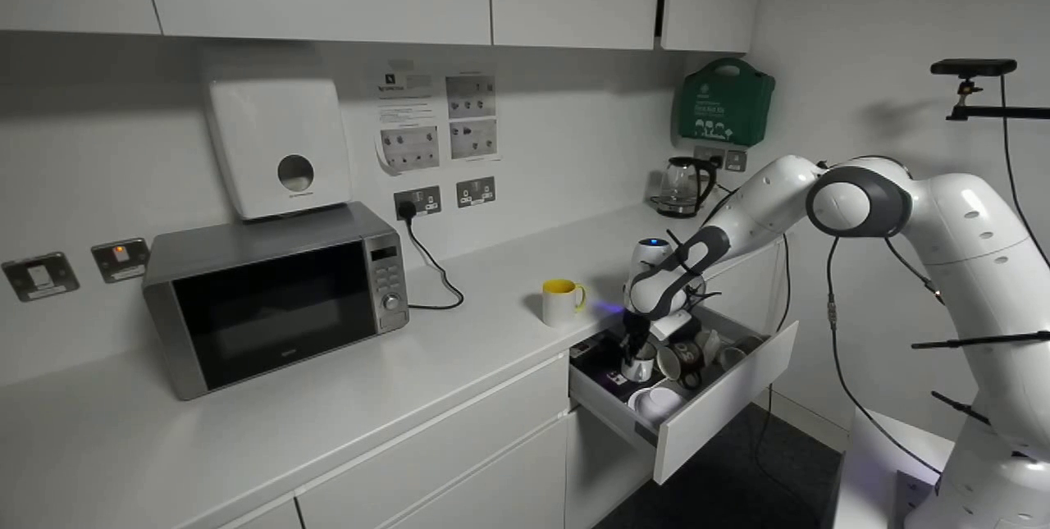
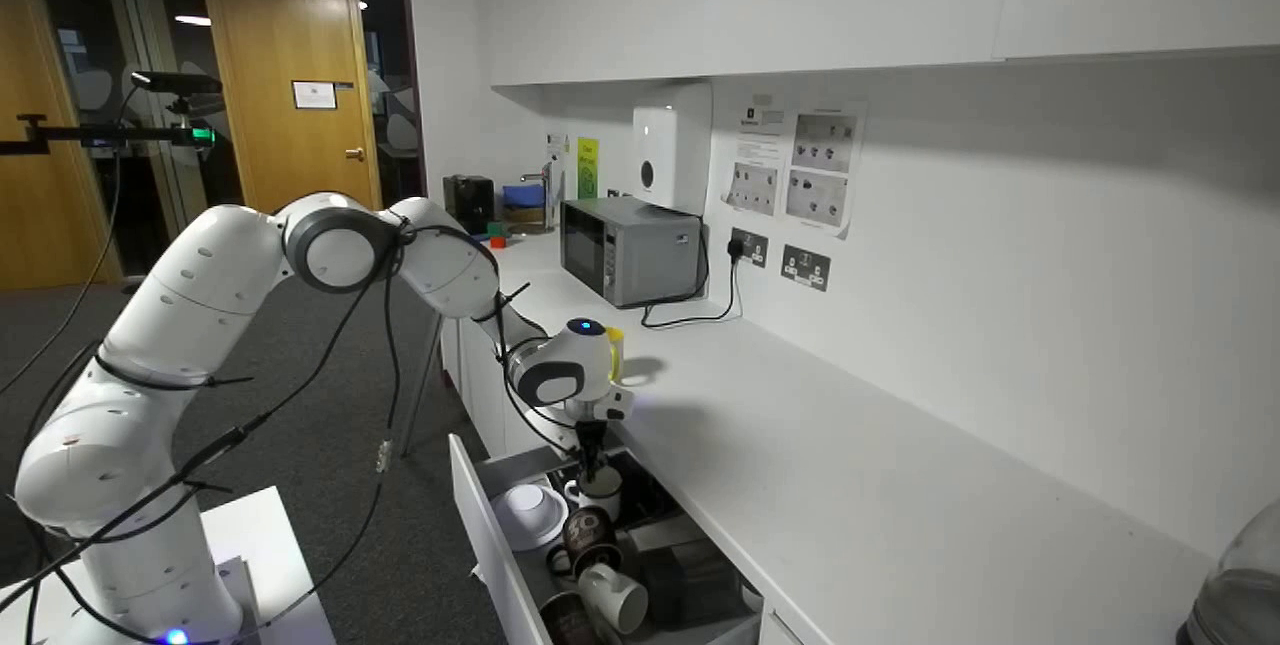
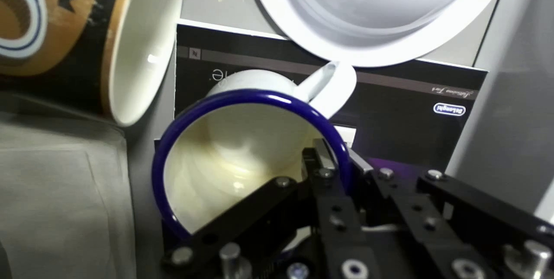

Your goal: Take four mugs out of the open drawer

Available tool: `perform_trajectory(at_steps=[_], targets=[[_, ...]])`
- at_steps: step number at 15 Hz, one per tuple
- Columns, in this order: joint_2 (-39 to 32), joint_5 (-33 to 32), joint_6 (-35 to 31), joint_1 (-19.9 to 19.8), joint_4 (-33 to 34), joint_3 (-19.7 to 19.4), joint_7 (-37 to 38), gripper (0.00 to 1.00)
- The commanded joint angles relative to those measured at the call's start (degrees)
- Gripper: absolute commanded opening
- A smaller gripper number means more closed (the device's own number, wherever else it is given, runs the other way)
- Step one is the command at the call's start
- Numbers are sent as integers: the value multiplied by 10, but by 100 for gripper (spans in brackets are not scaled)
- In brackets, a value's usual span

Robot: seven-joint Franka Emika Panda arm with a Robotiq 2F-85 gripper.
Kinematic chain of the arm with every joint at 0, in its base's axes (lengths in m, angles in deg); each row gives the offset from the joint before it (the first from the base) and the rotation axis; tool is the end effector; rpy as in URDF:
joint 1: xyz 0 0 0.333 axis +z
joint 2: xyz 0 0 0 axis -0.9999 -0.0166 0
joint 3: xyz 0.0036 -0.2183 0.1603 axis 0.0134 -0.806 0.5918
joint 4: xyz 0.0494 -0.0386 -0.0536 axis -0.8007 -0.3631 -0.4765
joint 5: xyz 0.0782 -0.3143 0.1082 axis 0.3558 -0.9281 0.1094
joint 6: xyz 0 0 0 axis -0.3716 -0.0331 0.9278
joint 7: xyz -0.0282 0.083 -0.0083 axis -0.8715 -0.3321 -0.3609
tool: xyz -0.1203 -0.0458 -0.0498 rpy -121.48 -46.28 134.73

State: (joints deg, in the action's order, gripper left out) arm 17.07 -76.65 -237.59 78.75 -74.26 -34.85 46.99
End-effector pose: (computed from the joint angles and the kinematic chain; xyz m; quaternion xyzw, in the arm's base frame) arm 0.5714 -0.0903 0.1406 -0.9981 0.0388 -0.0388 0.0277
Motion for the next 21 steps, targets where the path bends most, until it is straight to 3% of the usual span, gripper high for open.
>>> perform_trajectory(at_steps=[1,21], targets=[[15,-3,23,5,-2,-8,14,2],[144,-18,10,40,-110,-44,75,2]])
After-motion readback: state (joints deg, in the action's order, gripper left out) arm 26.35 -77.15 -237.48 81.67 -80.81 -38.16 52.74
